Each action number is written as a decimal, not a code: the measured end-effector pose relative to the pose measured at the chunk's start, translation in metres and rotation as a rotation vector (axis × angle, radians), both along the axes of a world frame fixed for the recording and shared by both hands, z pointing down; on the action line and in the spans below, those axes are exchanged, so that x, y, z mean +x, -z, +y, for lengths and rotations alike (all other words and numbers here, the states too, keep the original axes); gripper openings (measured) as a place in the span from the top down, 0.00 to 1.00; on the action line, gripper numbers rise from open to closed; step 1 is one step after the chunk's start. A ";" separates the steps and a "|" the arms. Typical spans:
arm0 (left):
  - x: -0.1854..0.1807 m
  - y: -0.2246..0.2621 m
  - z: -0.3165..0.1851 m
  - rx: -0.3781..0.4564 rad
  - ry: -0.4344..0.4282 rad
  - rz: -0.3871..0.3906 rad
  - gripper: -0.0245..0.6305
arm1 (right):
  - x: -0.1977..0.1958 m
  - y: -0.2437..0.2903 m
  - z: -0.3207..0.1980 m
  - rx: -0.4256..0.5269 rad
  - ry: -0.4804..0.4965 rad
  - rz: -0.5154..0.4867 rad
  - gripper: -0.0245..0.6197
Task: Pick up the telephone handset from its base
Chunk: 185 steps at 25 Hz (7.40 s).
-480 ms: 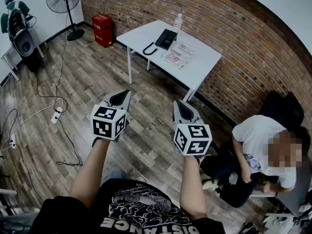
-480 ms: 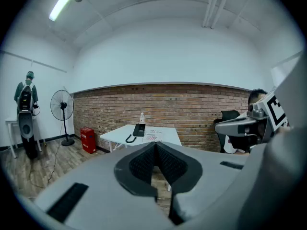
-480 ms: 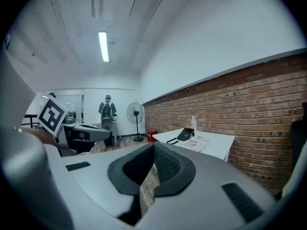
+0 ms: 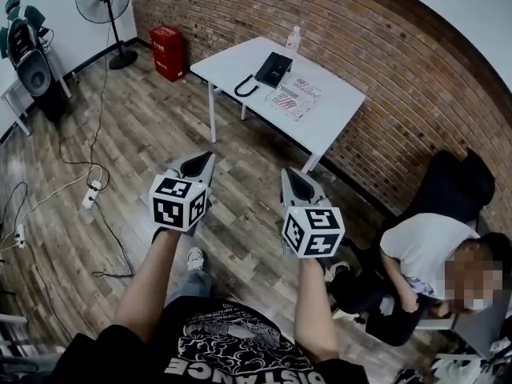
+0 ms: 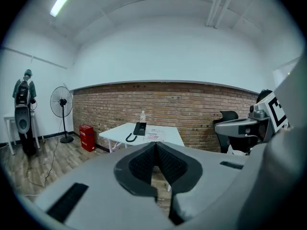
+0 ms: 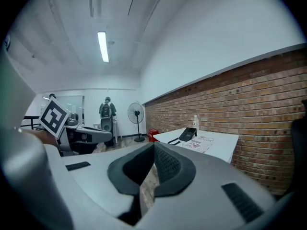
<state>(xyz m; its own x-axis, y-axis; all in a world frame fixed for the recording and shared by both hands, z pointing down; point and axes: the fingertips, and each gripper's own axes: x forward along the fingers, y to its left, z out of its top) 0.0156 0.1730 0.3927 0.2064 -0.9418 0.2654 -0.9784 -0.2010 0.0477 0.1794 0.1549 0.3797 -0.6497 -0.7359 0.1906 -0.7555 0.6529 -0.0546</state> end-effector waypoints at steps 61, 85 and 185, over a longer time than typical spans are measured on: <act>-0.123 -0.050 -0.542 -0.161 -0.474 0.135 0.71 | -0.165 -0.022 -0.480 -0.048 -0.287 0.032 0.96; -0.056 -0.171 -0.722 -0.573 -0.729 0.459 0.69 | -0.113 -0.075 -0.646 -0.159 -0.264 0.099 0.96; -0.146 -0.011 -0.444 -0.092 -0.639 0.399 0.85 | -0.168 -0.014 -0.371 -0.004 -0.583 0.036 0.96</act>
